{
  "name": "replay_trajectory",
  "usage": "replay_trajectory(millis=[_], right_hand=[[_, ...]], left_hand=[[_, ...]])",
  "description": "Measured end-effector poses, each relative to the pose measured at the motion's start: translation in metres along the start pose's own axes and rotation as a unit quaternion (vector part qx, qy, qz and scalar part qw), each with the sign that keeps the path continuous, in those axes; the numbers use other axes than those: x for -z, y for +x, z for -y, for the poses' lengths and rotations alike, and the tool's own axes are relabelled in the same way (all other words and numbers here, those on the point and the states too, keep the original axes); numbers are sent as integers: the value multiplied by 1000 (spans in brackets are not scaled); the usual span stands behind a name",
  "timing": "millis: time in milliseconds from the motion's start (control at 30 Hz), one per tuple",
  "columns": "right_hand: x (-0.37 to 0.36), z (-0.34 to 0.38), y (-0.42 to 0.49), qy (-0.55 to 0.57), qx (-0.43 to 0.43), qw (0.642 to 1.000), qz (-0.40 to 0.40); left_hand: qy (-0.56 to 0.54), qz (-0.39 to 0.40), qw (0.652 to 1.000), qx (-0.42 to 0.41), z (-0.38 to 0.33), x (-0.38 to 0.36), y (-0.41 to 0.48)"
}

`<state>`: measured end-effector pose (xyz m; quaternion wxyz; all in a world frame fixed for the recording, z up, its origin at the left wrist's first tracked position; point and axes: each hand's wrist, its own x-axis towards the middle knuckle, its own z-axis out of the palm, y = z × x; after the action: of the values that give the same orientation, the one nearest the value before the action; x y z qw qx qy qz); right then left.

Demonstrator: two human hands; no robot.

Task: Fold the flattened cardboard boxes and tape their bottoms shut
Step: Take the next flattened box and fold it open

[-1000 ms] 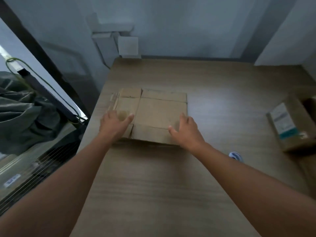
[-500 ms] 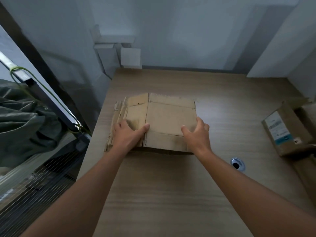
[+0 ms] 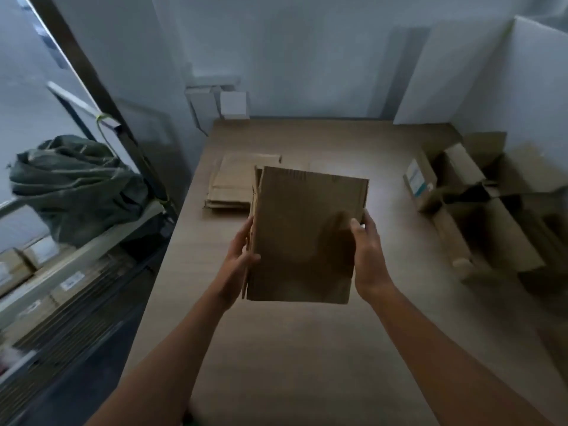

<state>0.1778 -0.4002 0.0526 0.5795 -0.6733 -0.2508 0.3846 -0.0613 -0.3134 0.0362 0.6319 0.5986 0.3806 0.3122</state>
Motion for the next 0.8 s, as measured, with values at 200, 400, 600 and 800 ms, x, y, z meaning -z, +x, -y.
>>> replay_trajectory(millis=[200,400,600,800], right_hand=[[59,-35,-134,17,0,999,28],[95,-56,-208,40,23,998,41],[95,-54,-235,-63,97,991,64],[74,-47,-253,-82,125,987,55]], left_hand=[[-40,-59,997,31,30,-57,-139],[-10,-53,997,51,38,-81,-216],[-111,-118,974,159,18,-75,-218],[-103,-64,974,194,-1,-46,-210]])
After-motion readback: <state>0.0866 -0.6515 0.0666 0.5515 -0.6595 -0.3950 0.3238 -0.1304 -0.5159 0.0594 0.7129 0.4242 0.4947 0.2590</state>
